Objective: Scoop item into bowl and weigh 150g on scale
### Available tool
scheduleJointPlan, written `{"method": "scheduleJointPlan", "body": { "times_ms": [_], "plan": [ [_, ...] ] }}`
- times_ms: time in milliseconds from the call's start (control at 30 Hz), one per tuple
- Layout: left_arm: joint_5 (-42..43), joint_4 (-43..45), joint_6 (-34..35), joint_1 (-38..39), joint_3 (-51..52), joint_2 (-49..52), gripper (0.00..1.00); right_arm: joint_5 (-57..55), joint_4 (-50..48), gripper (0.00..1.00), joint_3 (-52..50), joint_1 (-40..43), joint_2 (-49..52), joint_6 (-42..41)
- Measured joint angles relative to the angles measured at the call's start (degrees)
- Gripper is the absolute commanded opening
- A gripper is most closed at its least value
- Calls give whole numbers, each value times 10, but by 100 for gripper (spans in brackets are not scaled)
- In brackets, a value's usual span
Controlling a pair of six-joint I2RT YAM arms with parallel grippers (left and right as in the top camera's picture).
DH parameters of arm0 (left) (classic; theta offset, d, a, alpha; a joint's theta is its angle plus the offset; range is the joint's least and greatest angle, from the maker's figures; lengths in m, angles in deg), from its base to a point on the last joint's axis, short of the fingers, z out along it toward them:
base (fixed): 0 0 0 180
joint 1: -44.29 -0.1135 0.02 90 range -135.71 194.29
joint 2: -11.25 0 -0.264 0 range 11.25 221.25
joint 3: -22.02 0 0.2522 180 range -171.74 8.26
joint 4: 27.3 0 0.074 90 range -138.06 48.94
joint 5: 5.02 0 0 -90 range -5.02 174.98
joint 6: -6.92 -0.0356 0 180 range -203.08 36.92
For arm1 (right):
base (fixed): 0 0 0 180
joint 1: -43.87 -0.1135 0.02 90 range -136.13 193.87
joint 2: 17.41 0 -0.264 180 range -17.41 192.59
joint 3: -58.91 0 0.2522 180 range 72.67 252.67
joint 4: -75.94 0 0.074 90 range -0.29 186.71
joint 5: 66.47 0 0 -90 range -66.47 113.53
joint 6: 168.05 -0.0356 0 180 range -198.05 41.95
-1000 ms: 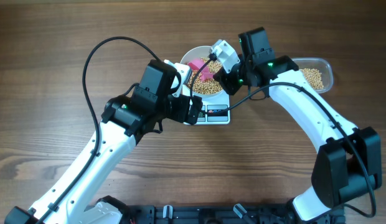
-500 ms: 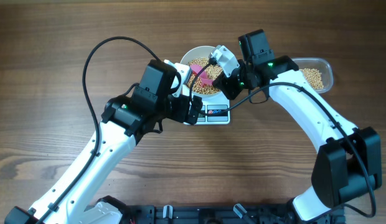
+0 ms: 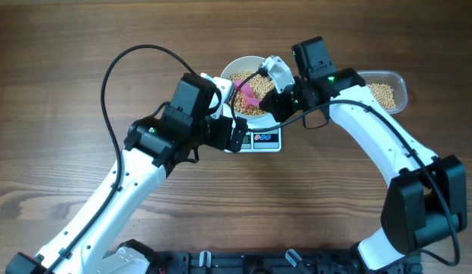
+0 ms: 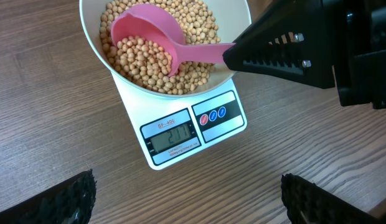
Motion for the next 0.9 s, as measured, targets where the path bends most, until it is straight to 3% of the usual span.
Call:
{"method": "scheduleJointPlan", "body": {
  "times_ms": [500,900],
  "plan": [
    [0,0,0,0,0,0,100,150,2,4,0,85,0,-121],
    [0,0,0,0,0,0,100,210,-46,4,0,158,0,-301]
  ]
}}
